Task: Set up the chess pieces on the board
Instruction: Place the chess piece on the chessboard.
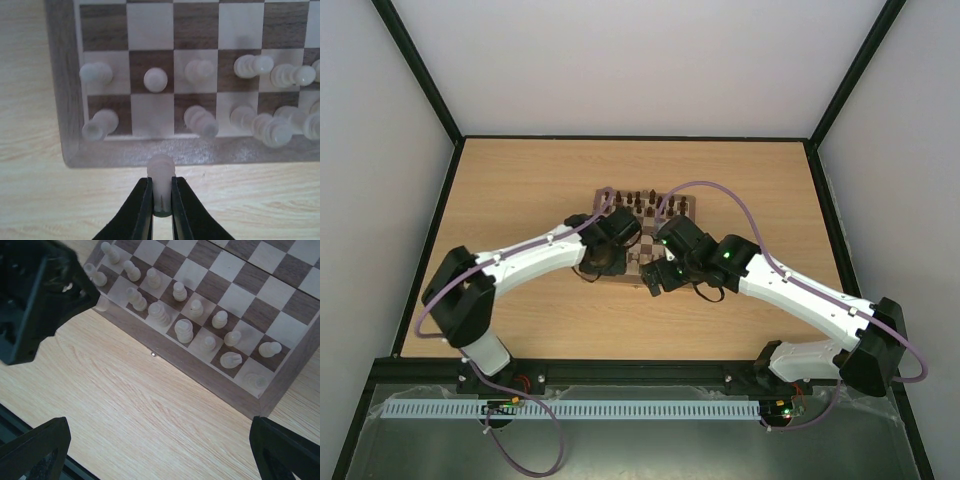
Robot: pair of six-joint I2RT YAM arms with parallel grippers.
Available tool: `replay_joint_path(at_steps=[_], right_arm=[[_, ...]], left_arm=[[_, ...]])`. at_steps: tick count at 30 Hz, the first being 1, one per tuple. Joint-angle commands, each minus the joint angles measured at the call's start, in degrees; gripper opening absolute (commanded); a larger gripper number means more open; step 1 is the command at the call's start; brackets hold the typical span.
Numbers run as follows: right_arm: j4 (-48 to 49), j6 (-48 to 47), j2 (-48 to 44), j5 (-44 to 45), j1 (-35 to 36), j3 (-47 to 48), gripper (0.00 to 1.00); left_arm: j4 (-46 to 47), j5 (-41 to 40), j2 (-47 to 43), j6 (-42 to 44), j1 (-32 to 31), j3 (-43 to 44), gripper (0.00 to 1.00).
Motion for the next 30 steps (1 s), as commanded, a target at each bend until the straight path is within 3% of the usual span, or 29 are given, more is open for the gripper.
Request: replay_joint_path(at_steps=[1,30], right_arm=[[-3.39,0.61,-0.93,2.82,0.25,1.08,0.99],[-3.13,0.35,0.25,3.50,0.03,0.79,0.99]], left_arm=[[-1.55,0.02,4.73,7.82,1.41,4.83,0.07],[0.62,2.26,11.27,11.90,3.59,7.29,0.14]])
